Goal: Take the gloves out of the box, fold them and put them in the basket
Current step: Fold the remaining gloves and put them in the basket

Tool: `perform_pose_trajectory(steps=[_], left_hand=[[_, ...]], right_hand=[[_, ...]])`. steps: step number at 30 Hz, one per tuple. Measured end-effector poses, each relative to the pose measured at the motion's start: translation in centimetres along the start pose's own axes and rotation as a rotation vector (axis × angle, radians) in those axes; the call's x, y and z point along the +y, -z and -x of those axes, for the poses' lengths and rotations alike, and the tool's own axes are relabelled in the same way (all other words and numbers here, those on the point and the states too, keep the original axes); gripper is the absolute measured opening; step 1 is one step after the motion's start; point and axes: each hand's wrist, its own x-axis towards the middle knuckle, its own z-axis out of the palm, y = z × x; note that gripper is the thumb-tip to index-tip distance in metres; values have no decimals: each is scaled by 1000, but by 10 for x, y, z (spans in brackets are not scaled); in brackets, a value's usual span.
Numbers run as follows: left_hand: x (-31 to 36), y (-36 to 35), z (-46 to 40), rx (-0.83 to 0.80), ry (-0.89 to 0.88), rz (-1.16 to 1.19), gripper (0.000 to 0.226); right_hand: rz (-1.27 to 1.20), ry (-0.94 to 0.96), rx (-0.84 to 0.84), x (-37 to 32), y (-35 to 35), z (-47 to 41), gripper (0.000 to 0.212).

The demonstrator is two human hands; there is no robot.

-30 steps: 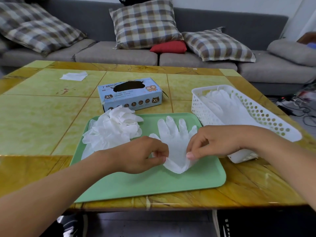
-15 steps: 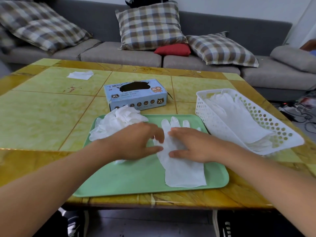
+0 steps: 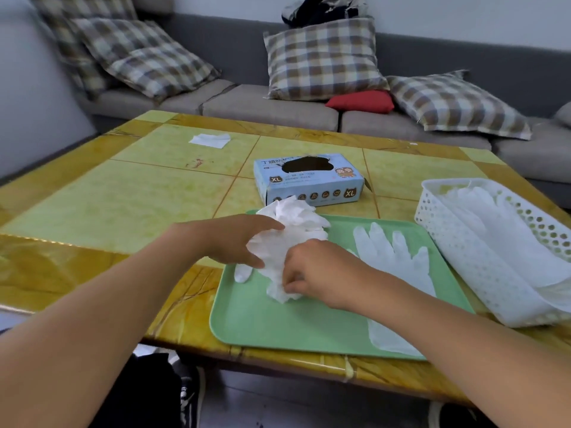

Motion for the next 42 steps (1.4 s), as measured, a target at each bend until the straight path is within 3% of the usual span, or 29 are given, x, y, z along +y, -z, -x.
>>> perform_pose_trajectory(steps=[5, 7, 11, 14, 17, 18, 20, 23, 26, 28, 31, 34, 37, 40, 41, 42], left_hand=[[-6, -5, -13, 65, -57, -39, 72], [-7, -4, -17, 59, -75, -76, 62], [-4, -2, -26, 50, -64, -125, 52], [15, 10, -26, 90, -24, -109, 63], [51, 22, -17, 365, -148, 298, 51], [66, 24, -12, 373, -220, 502, 44], [99, 18, -2, 226, -310, 799, 48], [143, 0, -8, 238, -237, 944, 61], [159, -9, -22, 271, -90, 1141, 56], [159, -10, -26, 224, -55, 1192, 46], [159, -13, -26, 178, -78, 1284, 47], [156, -8, -25, 247, -33, 1387, 54], [151, -10, -28, 463, 17, 1303, 68], [155, -12, -26, 848, 0, 911, 48], [162, -10, -22, 864, -64, 860, 40], [168, -9, -18, 769, -141, 905, 37]], right_hand=[[-118, 133, -8, 21, -6, 47, 16], [-305, 91, -18, 26, -1, 67, 13], [-1062, -63, 35, 34, 23, 95, 8], [-1601, -189, 150, 49, 40, 104, 26], [-1915, -174, 171, 54, 54, 104, 21], [-1982, -187, 158, 53, 59, 102, 27], [-2075, -210, 125, 56, 64, 97, 36], [-2089, -242, 155, 63, 68, 94, 52], [-2048, -211, 159, 65, 68, 100, 72], [-1879, -154, 180, 62, 64, 104, 55], [-1560, -314, 456, 69, 61, 104, 33], [-1506, -377, 605, 78, 69, 105, 21], [-1512, -389, 709, 83, 78, 106, 16], [-1550, -336, 796, 78, 84, 105, 20], [-1517, -315, 797, 74, 85, 105, 22], [-1460, -285, 756, 68, 86, 104, 25]])
